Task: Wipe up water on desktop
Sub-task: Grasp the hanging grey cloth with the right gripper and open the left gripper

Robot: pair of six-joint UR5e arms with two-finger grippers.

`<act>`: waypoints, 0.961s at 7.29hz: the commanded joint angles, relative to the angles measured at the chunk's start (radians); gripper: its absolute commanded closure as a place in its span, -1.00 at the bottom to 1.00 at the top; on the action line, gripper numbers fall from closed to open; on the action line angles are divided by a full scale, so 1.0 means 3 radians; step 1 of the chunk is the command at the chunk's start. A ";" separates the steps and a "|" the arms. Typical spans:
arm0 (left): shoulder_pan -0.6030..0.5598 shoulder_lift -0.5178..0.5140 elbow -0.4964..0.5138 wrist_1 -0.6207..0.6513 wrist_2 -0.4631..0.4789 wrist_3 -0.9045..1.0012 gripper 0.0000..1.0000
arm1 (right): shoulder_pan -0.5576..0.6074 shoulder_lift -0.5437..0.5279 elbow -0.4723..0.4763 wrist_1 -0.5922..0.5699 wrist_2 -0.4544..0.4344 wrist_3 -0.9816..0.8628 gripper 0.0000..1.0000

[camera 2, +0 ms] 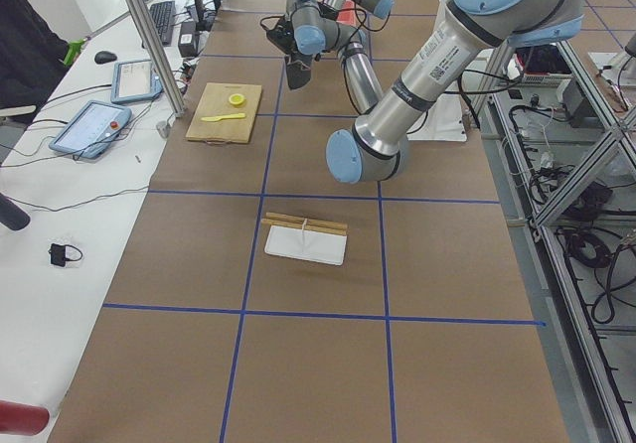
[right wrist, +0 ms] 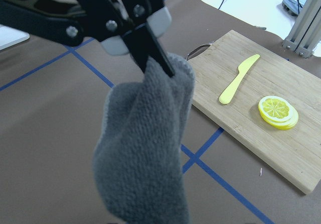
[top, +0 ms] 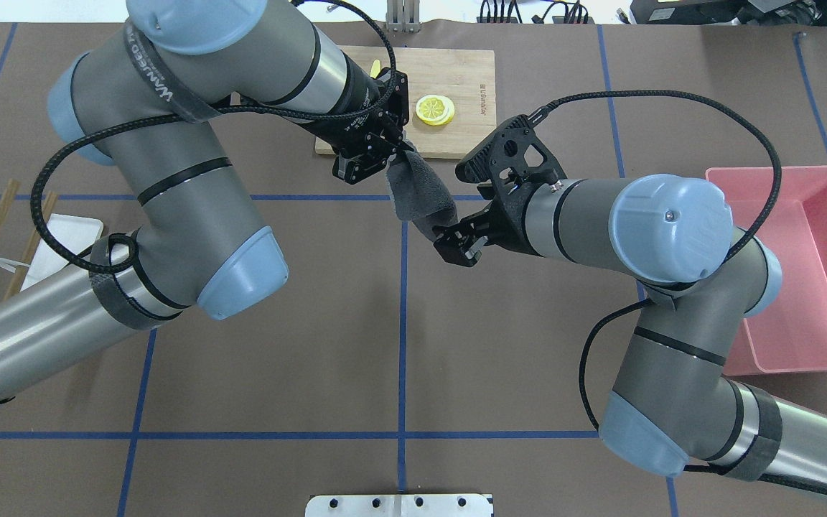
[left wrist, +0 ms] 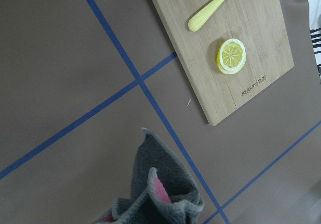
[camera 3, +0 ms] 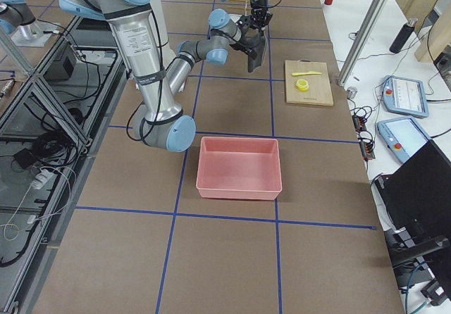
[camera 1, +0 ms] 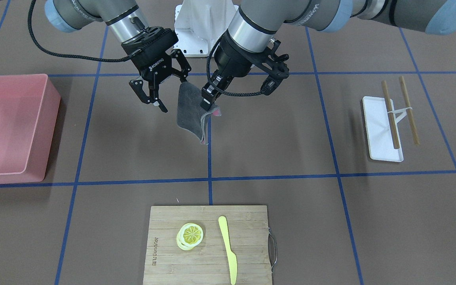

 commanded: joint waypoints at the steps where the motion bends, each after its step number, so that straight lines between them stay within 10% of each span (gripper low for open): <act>1: 0.0005 -0.0010 -0.0018 0.0014 0.0000 -0.0001 1.00 | -0.0004 0.0000 0.0000 0.0000 -0.0005 0.0005 -0.76; 5: 0.0056 -0.0066 0.0002 0.0009 0.0005 -0.0037 1.00 | -0.0004 0.0005 -0.0005 0.0000 -0.0005 0.0005 -0.64; 7: 0.0056 -0.0061 0.0033 -0.0001 0.0010 -0.0017 1.00 | -0.0009 0.0005 0.0000 0.0000 0.0000 0.0147 0.49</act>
